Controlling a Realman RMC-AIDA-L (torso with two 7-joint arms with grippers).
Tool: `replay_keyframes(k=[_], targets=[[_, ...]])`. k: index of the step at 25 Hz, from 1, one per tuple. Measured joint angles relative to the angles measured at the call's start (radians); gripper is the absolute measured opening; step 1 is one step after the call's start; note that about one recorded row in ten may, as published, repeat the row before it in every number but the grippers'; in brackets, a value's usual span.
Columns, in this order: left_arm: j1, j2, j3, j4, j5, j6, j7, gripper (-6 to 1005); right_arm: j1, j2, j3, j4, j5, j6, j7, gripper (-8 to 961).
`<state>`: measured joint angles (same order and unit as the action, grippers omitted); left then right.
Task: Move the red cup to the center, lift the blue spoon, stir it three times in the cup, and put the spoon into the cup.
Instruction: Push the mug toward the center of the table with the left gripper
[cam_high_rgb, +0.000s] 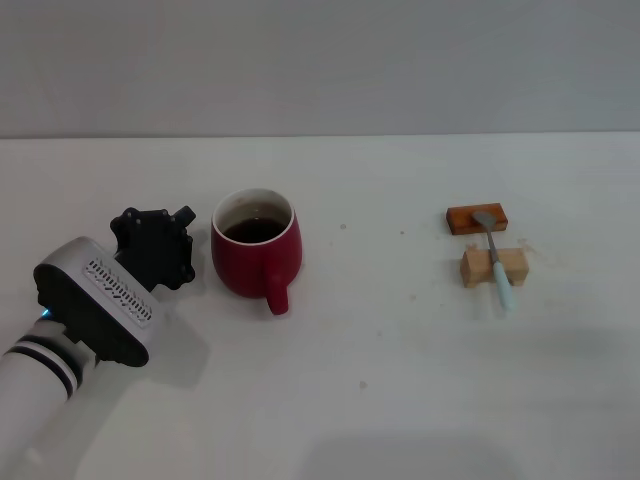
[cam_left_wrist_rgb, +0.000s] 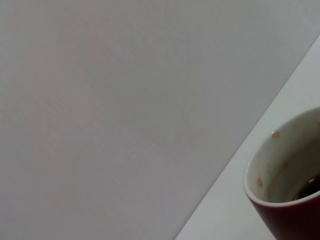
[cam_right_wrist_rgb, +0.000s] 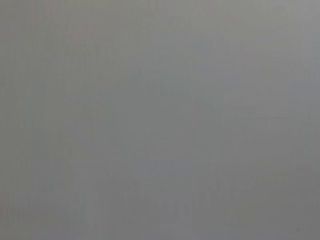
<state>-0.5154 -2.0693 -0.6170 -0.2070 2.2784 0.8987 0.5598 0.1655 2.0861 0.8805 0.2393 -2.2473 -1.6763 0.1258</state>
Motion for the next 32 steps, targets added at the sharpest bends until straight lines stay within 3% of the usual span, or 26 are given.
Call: replay_keyframes(k=[32], targets=[[-0.008, 0.000, -0.026, 0.018, 0.007, -0.003, 0.000, 0, 0.002, 0.000, 0.000, -0.004, 0.000, 0.001, 0.000, 741]])
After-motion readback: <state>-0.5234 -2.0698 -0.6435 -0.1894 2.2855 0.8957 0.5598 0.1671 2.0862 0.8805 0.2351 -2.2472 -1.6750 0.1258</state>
